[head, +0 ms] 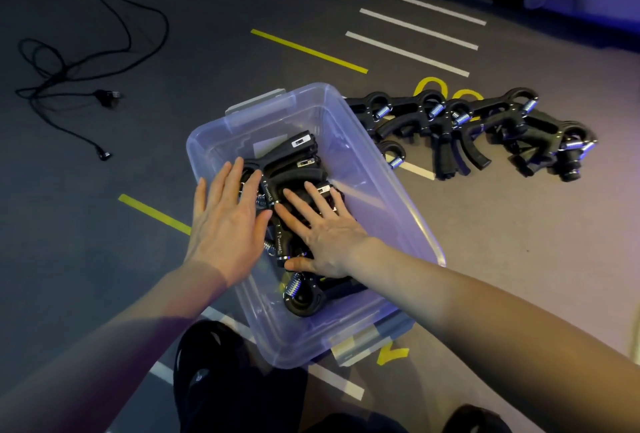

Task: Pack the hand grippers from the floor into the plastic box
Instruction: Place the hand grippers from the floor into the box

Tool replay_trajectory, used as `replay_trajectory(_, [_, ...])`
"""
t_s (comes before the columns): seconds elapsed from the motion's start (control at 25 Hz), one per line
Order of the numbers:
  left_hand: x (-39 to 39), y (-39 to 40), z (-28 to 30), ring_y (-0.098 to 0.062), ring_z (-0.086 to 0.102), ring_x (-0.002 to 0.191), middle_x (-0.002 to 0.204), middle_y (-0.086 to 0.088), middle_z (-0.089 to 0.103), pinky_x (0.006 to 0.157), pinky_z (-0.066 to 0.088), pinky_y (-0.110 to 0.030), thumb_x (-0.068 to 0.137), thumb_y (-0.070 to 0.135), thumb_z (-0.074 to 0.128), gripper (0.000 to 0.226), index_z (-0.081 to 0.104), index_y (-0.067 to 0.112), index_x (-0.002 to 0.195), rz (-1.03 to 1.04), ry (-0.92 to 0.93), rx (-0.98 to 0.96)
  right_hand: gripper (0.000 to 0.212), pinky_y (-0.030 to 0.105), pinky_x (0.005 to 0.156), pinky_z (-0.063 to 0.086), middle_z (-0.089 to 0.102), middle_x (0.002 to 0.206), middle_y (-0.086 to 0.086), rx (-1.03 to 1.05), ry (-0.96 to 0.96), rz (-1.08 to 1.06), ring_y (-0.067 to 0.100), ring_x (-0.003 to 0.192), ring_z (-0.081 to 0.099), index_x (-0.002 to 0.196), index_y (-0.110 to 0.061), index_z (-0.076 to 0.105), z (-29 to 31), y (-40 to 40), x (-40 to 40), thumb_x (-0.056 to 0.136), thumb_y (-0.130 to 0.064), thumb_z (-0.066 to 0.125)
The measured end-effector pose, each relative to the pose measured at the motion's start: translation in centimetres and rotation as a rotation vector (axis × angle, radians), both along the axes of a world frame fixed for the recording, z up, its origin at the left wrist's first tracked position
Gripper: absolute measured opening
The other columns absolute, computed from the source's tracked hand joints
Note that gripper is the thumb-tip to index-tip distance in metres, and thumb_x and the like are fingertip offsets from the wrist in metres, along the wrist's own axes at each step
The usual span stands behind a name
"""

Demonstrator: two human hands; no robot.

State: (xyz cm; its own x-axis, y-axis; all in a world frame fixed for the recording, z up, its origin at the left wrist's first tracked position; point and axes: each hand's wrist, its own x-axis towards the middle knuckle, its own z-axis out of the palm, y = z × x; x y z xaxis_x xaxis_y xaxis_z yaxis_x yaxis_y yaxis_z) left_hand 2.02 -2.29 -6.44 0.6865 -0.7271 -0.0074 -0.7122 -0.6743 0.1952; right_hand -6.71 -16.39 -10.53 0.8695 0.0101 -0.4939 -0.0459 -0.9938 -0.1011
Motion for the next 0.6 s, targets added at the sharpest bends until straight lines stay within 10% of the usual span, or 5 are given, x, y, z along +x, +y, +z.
replay_trajectory(0.2, [-0.5, -1.1, 0.6, -0.031, 0.009, 0.142, 0.154, -0.015, 0.013, 0.111, 0.000, -0.054, 0.092, 0.049, 0.029, 0.066, 0.029, 0.007, 0.143, 0.037, 0.019, -0.023, 0.081, 0.049, 0.115, -0.010, -0.023, 0.156, -0.005, 0.178, -0.010, -0.055, 0.025, 0.142, -0.024, 0.149, -0.026, -0.011, 0.7, -0.8, 0.1, 0.091, -0.063, 0.031])
replay_trajectory(0.6, [-2.0, -10.2, 3.9, -0.020, 0.003, 0.143, 0.157, -0.007, 0.000, 0.112, -0.007, -0.040, 0.085, 0.056, 0.020, 0.075, 0.017, 0.013, 0.146, -0.080, 0.082, -0.293, 0.066, 0.034, 0.119, 0.014, 0.012, 0.158, 0.011, 0.537, -0.748, -0.365, 0.022, 0.146, 0.009, 0.149, -0.007, 0.019, 4.6, -5.6, -1.6, 0.092, -0.031, 0.043])
